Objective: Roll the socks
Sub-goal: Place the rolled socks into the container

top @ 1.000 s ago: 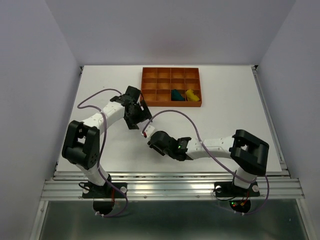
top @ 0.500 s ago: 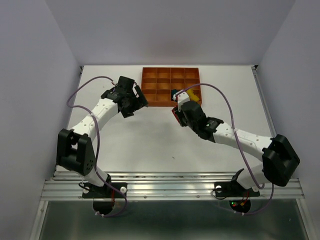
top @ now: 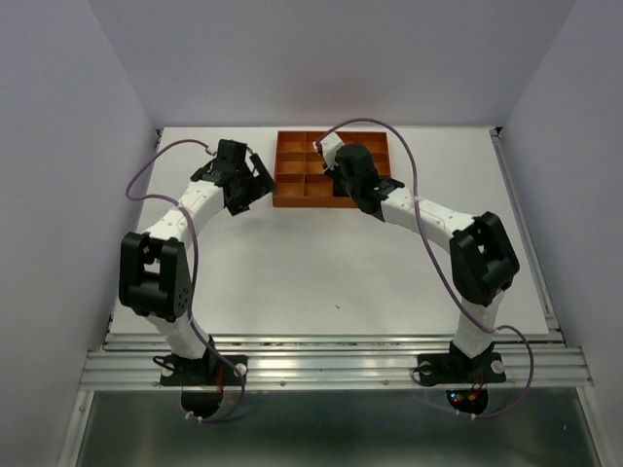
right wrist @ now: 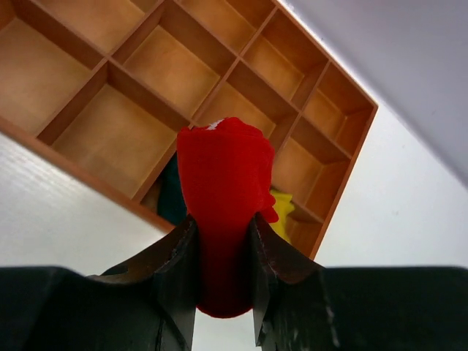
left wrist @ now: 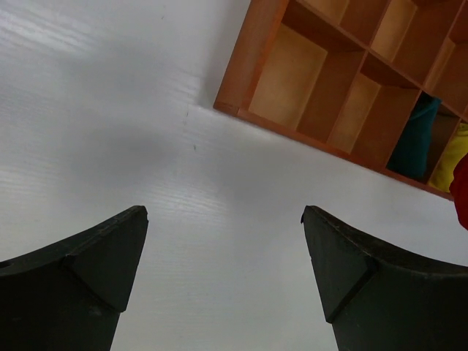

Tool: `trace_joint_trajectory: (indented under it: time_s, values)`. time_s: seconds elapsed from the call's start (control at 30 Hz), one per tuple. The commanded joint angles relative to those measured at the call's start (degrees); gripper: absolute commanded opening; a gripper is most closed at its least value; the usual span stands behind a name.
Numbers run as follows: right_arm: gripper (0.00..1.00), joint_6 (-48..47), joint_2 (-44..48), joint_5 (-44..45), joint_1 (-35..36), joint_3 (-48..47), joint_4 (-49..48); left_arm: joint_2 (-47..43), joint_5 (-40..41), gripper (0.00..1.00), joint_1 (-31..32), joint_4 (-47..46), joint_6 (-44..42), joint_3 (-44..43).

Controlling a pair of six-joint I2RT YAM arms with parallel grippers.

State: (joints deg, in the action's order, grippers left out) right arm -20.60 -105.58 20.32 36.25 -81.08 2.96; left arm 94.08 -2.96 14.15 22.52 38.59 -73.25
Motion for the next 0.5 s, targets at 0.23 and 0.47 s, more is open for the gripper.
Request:
trace_joint_trajectory:
  time_s: [0.23,0.47]
  values:
    - [0.01,-11.1,-12.1,-3.2,-1.9,-14.7,-2.0,13.9,-0.9,0.93,-0.3,-4.1,-7.5,-16.0]
    - [0.01,-11.0,-16.7,-6.3,-1.9,-17.9,-1.3,19.8,-0.9,0.85,-0.4,-3.2,-8.8,-19.2]
